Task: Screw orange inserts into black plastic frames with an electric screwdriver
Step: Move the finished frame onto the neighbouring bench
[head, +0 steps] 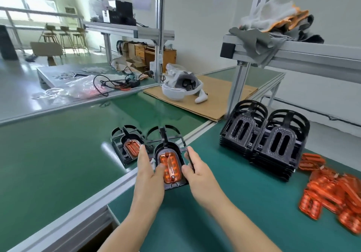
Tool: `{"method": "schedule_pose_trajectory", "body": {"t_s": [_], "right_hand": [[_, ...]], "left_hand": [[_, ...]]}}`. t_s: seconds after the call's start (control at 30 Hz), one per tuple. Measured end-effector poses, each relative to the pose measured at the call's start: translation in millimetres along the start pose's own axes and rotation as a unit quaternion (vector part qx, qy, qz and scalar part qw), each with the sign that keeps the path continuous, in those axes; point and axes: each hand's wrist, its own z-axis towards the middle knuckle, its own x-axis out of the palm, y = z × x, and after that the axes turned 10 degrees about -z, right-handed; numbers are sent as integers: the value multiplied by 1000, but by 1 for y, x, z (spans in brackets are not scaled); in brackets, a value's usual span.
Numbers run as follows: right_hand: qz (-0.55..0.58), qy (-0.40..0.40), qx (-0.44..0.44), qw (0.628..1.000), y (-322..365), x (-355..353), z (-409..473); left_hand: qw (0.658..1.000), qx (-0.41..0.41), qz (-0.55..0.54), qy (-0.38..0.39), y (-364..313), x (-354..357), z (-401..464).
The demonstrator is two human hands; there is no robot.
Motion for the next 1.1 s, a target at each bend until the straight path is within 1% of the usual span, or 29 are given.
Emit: {"method": "schedule_pose_trajectory", "body": {"t_s": [0.13,0.27,0.43,0.6,0.87,1.0,1.1], "right_hand": [[-9,38,-21,999,15,26,21],[-26,77,-32,996,31,53,38],[-50,100,-57,992,43,89,56],[-75,124,-67,987,47,115,72],[-131,108,-101,980,53,152,82],[-211,94,-141,963,51,165,83],[-269,74,-149,949,49,173,85]], "left_hand": [[999,11,9,-39,4,-30,14],[994,-2,49,-97,8,-56,25],[983,1,95,-154,12,-83,33],[975,-8,110,-191,17,-101,43],[961,-33,140,-238,28,-123,61],[955,-40,156,-249,31,-129,73],[948,-44,179,-258,34,-130,79]]}}
